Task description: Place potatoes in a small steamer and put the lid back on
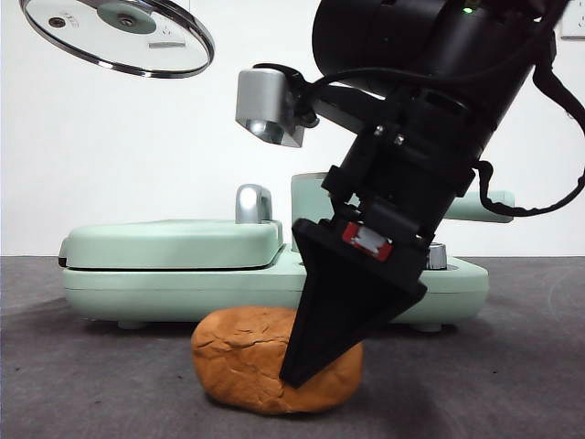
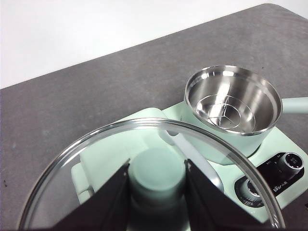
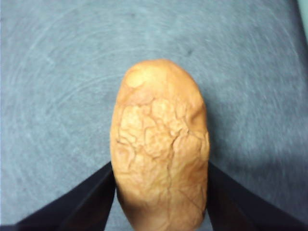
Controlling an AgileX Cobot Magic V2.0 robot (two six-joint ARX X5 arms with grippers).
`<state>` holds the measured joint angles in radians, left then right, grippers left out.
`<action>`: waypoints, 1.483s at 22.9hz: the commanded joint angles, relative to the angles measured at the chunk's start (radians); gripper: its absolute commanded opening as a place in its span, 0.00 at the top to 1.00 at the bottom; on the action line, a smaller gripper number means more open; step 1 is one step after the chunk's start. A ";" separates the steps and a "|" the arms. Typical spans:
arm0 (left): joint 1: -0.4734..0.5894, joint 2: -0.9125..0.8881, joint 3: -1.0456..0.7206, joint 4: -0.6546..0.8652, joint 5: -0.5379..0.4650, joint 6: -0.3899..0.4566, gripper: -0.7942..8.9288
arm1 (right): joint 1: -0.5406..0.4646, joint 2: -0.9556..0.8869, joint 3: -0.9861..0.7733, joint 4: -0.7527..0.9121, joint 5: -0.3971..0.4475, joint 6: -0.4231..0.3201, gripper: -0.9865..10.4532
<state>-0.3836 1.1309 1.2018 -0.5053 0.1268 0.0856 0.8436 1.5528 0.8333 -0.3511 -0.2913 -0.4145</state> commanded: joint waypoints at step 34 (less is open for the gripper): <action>-0.003 -0.002 0.017 0.026 0.000 0.003 0.90 | -0.383 0.153 0.840 -0.578 0.183 0.394 0.69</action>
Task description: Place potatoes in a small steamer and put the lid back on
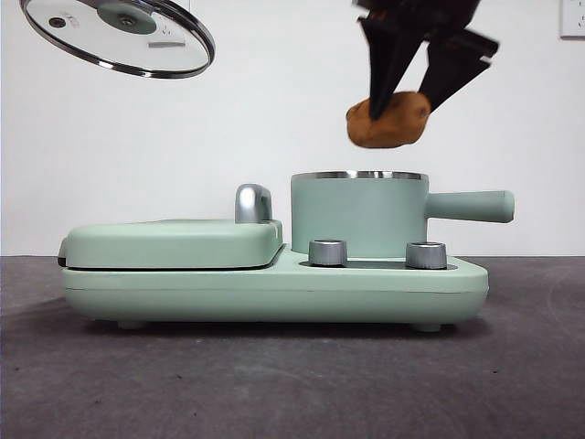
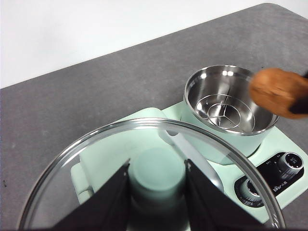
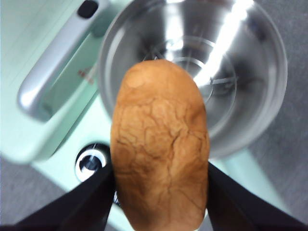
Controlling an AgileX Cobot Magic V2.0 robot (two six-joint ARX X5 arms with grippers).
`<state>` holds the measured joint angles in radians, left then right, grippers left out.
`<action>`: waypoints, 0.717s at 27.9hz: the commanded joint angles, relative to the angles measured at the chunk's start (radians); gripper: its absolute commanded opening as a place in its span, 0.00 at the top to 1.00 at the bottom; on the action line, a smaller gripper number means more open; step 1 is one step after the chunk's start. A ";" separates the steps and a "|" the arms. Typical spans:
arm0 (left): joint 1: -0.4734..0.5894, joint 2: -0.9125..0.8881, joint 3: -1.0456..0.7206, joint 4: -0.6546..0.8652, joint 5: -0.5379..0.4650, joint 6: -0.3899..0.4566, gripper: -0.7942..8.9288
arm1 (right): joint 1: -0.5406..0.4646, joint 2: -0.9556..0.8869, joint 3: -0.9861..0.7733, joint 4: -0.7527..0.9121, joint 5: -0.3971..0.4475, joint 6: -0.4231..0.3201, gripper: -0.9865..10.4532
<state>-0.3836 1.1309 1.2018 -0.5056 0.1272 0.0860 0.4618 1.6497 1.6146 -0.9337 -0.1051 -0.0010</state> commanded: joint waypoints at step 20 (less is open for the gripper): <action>-0.003 -0.001 0.017 0.018 0.000 -0.001 0.90 | -0.040 0.327 0.201 0.067 -0.033 -0.038 0.67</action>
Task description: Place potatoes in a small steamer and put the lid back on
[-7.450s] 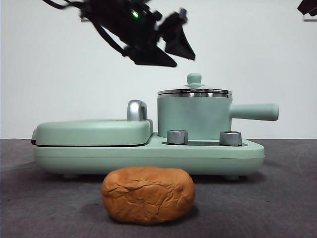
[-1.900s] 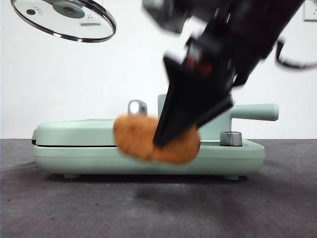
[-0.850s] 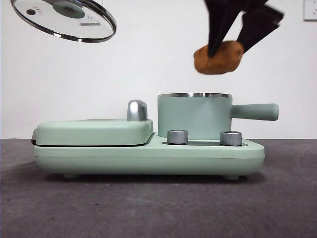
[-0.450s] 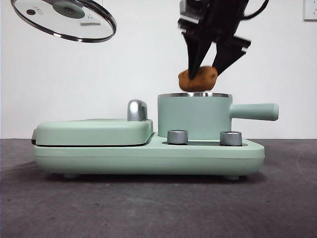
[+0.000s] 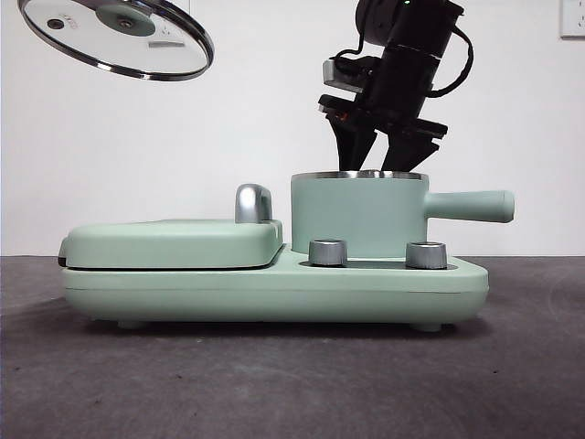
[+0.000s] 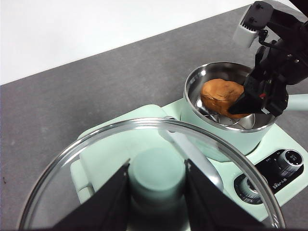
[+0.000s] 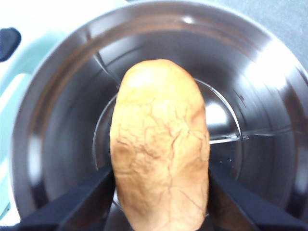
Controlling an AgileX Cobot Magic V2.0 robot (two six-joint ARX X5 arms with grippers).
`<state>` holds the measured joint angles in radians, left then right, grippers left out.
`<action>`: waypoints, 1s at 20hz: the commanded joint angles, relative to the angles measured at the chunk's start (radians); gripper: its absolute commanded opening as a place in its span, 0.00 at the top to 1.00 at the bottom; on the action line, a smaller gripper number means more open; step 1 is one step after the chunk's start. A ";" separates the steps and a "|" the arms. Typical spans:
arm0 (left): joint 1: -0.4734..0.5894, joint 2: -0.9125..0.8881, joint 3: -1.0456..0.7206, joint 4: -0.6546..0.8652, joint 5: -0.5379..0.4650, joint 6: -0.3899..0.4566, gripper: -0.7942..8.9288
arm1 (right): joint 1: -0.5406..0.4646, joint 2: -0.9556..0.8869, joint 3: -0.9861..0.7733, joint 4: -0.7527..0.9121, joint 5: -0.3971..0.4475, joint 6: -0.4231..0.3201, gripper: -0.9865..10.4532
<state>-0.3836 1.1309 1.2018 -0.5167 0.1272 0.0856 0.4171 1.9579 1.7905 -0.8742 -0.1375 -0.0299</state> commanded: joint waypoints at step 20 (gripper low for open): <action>-0.003 -0.001 0.017 0.014 0.000 -0.001 0.90 | 0.047 -0.622 -0.496 0.256 0.093 0.050 0.64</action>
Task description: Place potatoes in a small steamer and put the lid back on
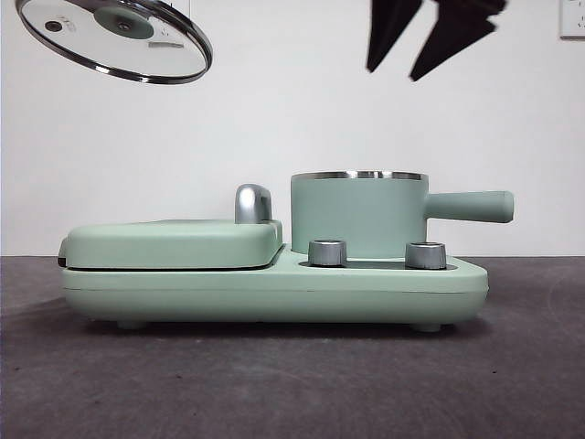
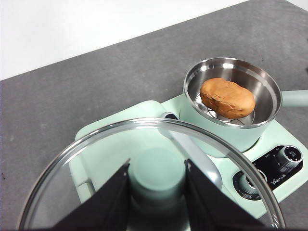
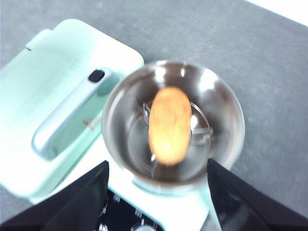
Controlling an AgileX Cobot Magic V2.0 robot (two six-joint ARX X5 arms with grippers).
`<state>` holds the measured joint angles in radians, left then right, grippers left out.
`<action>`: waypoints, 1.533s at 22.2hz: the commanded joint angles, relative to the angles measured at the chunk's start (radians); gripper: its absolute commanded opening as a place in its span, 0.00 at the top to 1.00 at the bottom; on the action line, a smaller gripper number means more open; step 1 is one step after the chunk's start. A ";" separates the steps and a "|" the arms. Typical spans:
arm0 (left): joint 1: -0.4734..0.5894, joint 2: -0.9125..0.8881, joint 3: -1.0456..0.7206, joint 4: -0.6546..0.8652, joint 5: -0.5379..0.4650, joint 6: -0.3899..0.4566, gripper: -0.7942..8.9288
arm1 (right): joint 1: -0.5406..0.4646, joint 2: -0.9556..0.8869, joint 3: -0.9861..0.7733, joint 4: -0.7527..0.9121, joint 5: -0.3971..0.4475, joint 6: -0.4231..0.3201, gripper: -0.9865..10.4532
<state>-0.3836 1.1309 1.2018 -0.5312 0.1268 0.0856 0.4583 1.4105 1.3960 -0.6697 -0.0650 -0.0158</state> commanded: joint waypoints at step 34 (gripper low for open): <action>-0.260 0.383 0.027 0.584 0.030 -0.053 0.90 | 0.002 -0.969 -0.722 -0.162 0.098 0.121 0.64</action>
<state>-0.6350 1.5028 1.2018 0.0074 0.1596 0.0471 0.4564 0.4393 0.6674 -0.8371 0.0299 0.0944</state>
